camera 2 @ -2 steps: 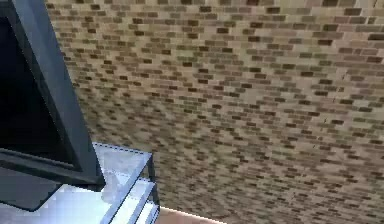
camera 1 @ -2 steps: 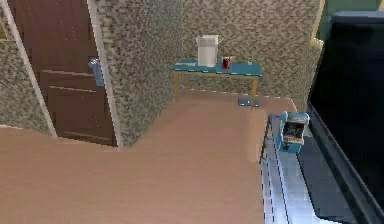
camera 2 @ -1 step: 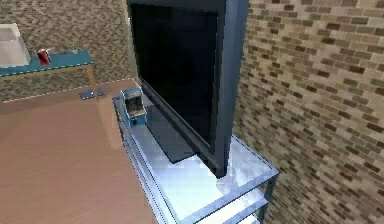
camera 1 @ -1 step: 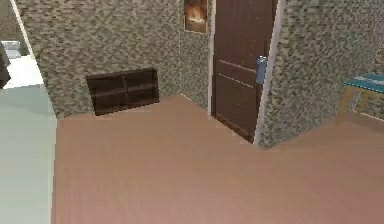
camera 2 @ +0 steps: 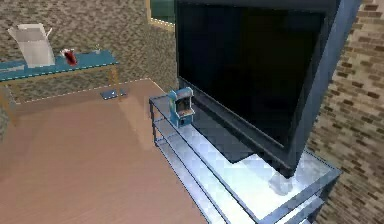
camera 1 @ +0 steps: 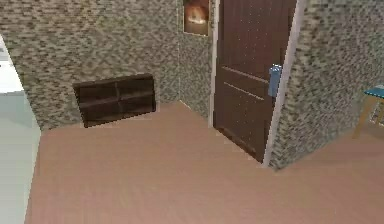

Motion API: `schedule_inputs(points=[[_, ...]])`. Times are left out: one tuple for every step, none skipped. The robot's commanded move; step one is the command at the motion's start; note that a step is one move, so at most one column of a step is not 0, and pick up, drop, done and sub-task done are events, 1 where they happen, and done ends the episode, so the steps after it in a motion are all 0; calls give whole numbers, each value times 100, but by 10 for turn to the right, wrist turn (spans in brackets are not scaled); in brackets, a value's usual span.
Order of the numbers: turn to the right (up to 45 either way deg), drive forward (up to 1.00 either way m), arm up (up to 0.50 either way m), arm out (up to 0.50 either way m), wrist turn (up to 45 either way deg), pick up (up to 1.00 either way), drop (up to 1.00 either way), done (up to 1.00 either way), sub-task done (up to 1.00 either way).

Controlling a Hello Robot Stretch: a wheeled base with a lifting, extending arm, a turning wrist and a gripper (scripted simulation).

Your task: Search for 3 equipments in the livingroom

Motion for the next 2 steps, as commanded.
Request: schedule_inputs(points=[[450, 0, 0, 0, 0, 0, 0, 0, 0], [120, 0, 0, 0, 0, 0, 0, 0, 0]])
